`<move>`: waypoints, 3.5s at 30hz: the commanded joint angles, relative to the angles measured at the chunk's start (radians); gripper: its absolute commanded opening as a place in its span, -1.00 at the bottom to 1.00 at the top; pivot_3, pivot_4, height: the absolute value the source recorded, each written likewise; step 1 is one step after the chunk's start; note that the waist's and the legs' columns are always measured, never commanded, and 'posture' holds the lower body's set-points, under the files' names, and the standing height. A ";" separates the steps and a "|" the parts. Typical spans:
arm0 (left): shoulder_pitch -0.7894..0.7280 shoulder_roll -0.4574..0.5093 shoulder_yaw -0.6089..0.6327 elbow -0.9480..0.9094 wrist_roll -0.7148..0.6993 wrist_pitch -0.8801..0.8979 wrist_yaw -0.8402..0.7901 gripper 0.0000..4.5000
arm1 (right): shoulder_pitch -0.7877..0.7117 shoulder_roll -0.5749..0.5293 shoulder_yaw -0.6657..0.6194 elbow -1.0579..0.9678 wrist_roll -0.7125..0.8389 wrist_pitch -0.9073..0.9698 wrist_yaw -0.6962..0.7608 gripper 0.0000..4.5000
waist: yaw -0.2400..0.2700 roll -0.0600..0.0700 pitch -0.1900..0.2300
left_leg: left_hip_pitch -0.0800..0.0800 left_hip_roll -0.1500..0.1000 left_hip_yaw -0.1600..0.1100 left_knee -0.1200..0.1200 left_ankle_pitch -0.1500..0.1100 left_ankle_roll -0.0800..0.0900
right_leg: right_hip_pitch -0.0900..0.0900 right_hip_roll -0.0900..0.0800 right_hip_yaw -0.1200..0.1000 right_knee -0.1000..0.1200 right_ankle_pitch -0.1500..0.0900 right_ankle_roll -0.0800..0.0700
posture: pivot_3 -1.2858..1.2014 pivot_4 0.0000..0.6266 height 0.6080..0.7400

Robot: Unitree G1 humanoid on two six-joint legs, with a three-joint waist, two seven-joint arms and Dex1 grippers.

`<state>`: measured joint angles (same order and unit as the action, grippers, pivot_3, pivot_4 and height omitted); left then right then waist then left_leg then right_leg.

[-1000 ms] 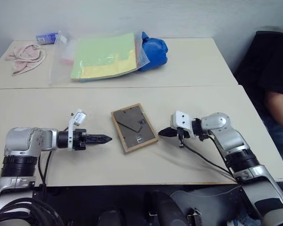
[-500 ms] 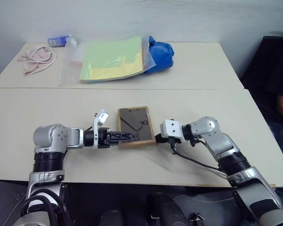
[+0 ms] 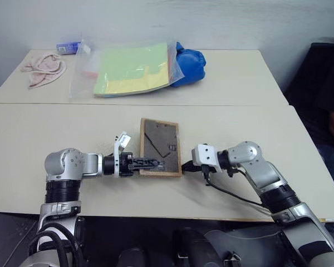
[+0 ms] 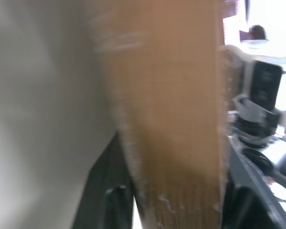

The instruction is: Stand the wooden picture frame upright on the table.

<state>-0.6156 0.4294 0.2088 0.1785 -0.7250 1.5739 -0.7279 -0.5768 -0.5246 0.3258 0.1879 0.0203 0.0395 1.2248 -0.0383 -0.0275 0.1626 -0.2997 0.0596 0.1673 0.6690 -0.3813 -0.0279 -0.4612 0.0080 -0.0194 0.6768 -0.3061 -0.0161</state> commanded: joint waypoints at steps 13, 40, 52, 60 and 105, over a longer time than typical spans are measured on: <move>0.040 0.080 -0.004 -0.294 -0.132 -0.099 -0.079 -0.43 | -0.208 -0.029 -0.294 -0.294 0.528 0.874 -0.119 0.61 | -0.023 -0.001 0.003 | -0.002 0.000 -0.002 -0.001 0.001 -0.002 | -0.002 0.000 0.000 0.001 0.000 -0.001 | 0.03 -0.52 1.00; 0.007 0.133 -0.052 -0.229 -0.123 -0.218 -0.066 -0.43 | -0.156 -0.222 -0.286 -0.461 0.608 0.817 -0.043 1.00 | -0.019 -0.002 0.004 | -0.006 0.000 -0.005 -0.003 0.001 -0.001 | -0.003 0.000 -0.003 -0.004 0.000 0.000 | 0.03 -0.52 1.00; -0.027 0.133 0.000 -0.254 -0.229 -0.070 -0.051 -0.43 | -0.219 -0.151 -0.124 0.257 -0.619 -1.199 -0.836 1.00 | -0.036 -0.004 0.009 | -0.005 -0.001 -0.004 -0.004 0.002 -0.003 | -0.003 0.001 -0.002 -0.004 0.000 0.000 | 0.03 -0.52 1.00; -0.059 0.142 0.006 -0.246 -0.249 -0.020 -0.039 -0.43 | -0.380 -0.061 -0.032 0.429 -1.074 -1.195 -1.460 0.48 | -0.050 -0.004 0.009 | -0.003 0.000 -0.002 -0.004 0.003 -0.004 | -0.004 0.001 0.000 -0.001 -0.001 -0.001 | 0.03 -0.52 1.00; 0.442 0.469 0.332 -0.663 -0.244 -0.624 -0.059 1.00 | -0.071 0.084 -0.104 0.035 0.477 0.336 -0.127 0.98 | -0.041 -0.012 0.012 | -0.007 0.000 -0.017 -0.005 0.003 -0.005 | -0.002 0.001 -0.007 -0.003 -0.002 -0.005 | 0.03 -0.52 1.00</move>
<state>-0.1614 0.8803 0.5344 -0.4894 -0.9681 0.9726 -0.7815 -0.6457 -0.4034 0.2655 0.2954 0.4996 0.3596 1.0704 -0.0796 -0.0392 0.1749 -0.3067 0.0593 0.1505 0.6643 -0.3780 -0.0331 -0.4637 0.0094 -0.0266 0.6738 -0.3086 -0.0206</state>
